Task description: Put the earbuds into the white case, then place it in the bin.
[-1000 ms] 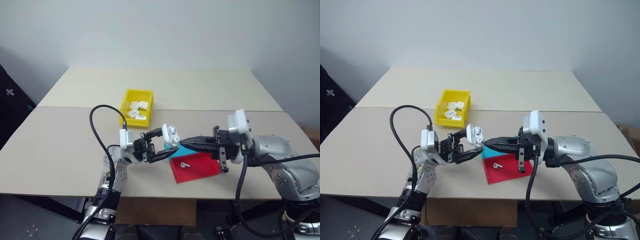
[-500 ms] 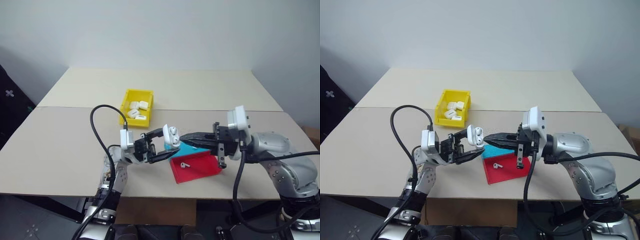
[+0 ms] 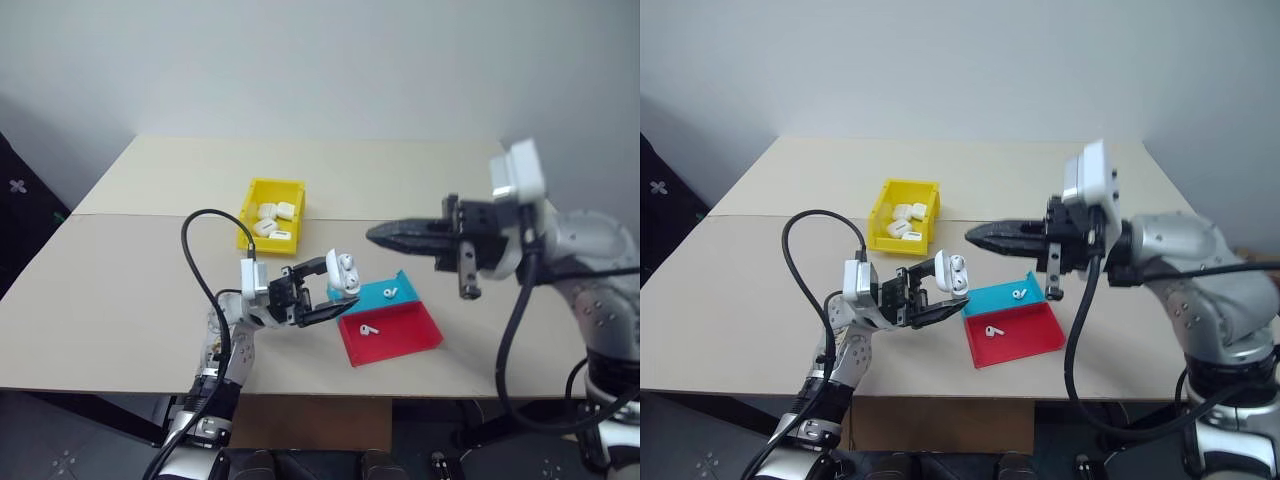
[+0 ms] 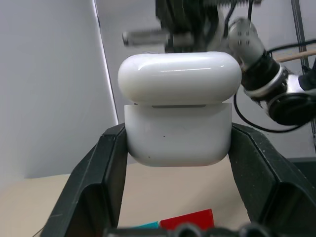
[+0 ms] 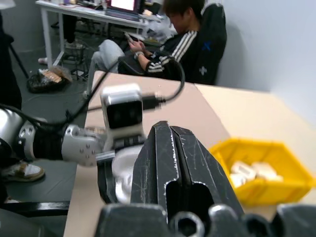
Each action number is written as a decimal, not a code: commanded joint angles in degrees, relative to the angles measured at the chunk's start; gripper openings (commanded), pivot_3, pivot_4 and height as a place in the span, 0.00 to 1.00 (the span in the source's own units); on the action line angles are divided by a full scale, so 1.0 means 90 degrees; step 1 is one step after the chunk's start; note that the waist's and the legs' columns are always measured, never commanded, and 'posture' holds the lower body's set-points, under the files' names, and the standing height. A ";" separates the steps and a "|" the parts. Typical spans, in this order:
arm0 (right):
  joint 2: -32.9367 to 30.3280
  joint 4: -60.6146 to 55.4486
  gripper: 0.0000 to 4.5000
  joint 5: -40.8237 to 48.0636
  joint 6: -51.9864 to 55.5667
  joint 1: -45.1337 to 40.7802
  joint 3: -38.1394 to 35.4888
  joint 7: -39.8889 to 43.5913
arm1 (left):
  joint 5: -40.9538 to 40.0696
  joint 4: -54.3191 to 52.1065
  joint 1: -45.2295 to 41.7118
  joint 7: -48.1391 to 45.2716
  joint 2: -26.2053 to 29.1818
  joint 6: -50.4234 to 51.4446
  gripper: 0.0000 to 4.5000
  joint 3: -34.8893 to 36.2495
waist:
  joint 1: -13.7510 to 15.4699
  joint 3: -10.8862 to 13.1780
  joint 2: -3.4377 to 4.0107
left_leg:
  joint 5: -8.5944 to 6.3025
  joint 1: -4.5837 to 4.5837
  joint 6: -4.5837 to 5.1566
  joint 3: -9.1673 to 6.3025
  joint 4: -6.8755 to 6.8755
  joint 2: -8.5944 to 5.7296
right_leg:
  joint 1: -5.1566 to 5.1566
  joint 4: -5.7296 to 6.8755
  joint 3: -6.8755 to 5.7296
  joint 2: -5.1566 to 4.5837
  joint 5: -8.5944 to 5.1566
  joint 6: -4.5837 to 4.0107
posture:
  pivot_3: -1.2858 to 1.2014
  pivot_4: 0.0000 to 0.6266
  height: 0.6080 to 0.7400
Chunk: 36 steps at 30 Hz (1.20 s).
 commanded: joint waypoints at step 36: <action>-0.0076 0.0283 0.02 -0.1833 0.0321 -0.1105 0.1934 0.0924 | 0.0019 0.0114 -0.0214 -0.0033 -0.0200 -0.0397 0.61 0.0054 | 0.0009 0.0000 0.0000 | -0.0002 -0.0013 0.0002 0.0000 -0.0001 -0.0001 | -0.0012 0.0001 -0.0004 -0.0003 0.0013 -0.0024 | 0.52 0.24 1.00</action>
